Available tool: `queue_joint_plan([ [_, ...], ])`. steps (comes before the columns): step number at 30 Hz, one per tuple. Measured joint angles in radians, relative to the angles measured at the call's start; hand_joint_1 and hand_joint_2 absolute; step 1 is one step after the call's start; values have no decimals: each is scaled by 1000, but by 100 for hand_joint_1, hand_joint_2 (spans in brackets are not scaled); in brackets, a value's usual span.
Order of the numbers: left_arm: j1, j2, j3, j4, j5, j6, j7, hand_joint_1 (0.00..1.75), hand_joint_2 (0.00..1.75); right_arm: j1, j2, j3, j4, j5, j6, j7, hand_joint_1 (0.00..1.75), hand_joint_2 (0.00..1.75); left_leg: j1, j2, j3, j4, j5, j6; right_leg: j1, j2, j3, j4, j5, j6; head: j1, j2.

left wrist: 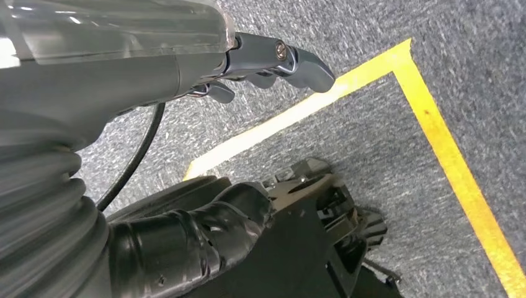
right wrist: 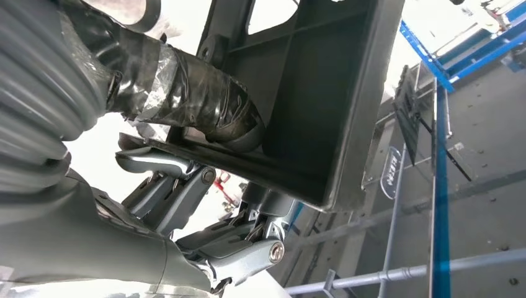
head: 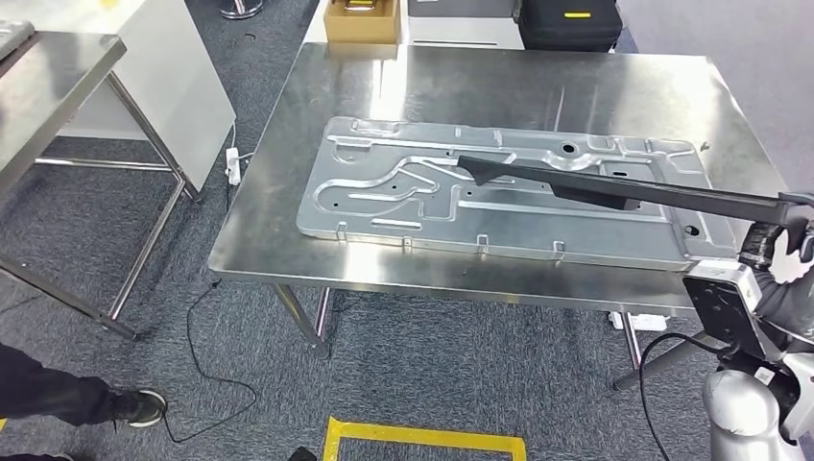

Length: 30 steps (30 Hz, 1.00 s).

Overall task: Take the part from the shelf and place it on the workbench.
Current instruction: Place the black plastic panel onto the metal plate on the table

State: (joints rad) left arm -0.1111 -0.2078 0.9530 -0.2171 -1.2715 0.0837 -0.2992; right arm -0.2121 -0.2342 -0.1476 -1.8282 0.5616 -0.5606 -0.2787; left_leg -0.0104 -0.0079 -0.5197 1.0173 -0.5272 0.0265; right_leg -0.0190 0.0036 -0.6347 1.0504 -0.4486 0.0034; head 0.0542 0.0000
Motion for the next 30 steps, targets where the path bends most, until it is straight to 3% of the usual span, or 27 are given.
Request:
queue_joint_plan([
  [2, -1, 0, 0, 0, 0, 0, 0, 0, 175, 1, 0, 0, 1, 1, -3, 0, 175, 175, 2, 1, -27, 62, -32, -12, -3, -1, 14, -8, -7, -10, -2, 0],
  [5, 1, 0, 0, 0, 1, 0, 0, 0, 175, 4, 0, 0, 1, -2, -5, 1, 175, 175, 9, 2, -147, 262, -94, -23, -3, -3, 31, -11, -21, -18, -3, 0],
  [6, 3, 0, 0, 0, 1, 0, 0, 0, 175, 5, 0, 0, 2, -4, -5, 1, 175, 175, 10, 2, -177, 296, -88, -25, -3, -2, 38, -11, -26, -18, -3, 0],
  [7, 4, 0, 0, 0, 1, 1, 0, 0, 175, 7, 0, 0, 2, -5, -6, 1, 175, 175, 11, 2, -189, 293, -62, -24, -3, -1, 46, -11, -32, -18, -3, 0],
  [8, 5, 0, 0, 0, 2, 2, 0, 0, 175, 8, 0, 0, 2, -6, -6, 1, 175, 175, 11, 2, -181, 249, -17, -22, -2, 0, 57, -11, -38, -16, -3, 0],
  [10, 5, 0, 0, 0, 2, 3, 0, 0, 175, 10, 0, 0, 3, -9, -6, 0, 175, 175, 8, 2, -136, 114, 74, -9, -1, 1, 75, -12, -52, -11, -2, 0],
  [11, 5, 1, 0, 0, 2, 4, 0, 0, 175, 11, 0, 0, 3, -10, -7, 0, 175, 175, 5, 2, -115, 62, 96, -3, 0, 2, 80, -13, -57, -7, -2, 0],
  [12, 4, 1, 0, 0, 2, 4, 0, 0, 175, 13, 1, 0, 4, -11, -7, 0, 175, 175, 2, 2, -104, 32, 99, 3, 0, 3, 81, -14, -59, -3, -2, 0],
  [15, 3, 1, 0, 0, 3, 5, -1, 0, 175, 17, 1, 0, 4, -13, -8, 0, 175, 175, 2, 2, -88, 2, 88, 13, -1, 2, 84, -21, -63, 14, -2, 0],
  [17, 4, 1, 0, 0, 3, 5, -1, 0, 175, 18, 0, 0, 4, -14, -9, -2, 175, 175, 7, 3, -67, -21, 90, 23, -1, 1, 72, 15, -86, 21, 0, 0],
  [20, 3, 0, 0, 0, 3, 6, -2, 0, 175, 23, 0, 0, 7, -18, -9, -3, 175, 175, 8, 3, -49, -28, 80, 33, -4, 1, -30, 191, -147, 27, 1, 0],
  [21, 2, 0, 0, 0, 3, 6, -1, 0, 175, 25, 0, 0, 9, -20, -9, -3, 175, 175, 8, 3, -44, -26, 74, 34, -6, 1, -61, 232, -148, 30, 2, 0],
  [22, 3, 0, 0, 0, 3, 6, -1, 0, 175, 27, 0, 0, 10, -21, -9, -3, 175, 175, 8, 3, -39, -24, 68, 33, -7, 0, -75, 238, -130, 32, 1, 0],
  [24, 4, -1, 0, 0, 3, 6, 0, 0, 175, 28, 0, 0, 11, -22, -9, -3, 175, 175, 9, 1, -26, -13, 51, 28, -12, -1, -51, 147, -48, 37, 2, 0],
  [26, 4, -1, 0, 0, 3, 15, 5, 0, 175, 27, 1, 0, 13, -22, -10, -3, 175, 175, 8, -1, -25, 4, 33, 17, -11, -2, -12, 47, 0, 34, 2, 0],
  [30, 2, -2, 0, 0, 3, 35, 18, 0, 175, 29, 2, 1, 15, -23, -14, -3, 175, 175, 4, 0, -30, 15, 18, -2, -8, 2, 1, 13, -10, 14, 1, 0],
])
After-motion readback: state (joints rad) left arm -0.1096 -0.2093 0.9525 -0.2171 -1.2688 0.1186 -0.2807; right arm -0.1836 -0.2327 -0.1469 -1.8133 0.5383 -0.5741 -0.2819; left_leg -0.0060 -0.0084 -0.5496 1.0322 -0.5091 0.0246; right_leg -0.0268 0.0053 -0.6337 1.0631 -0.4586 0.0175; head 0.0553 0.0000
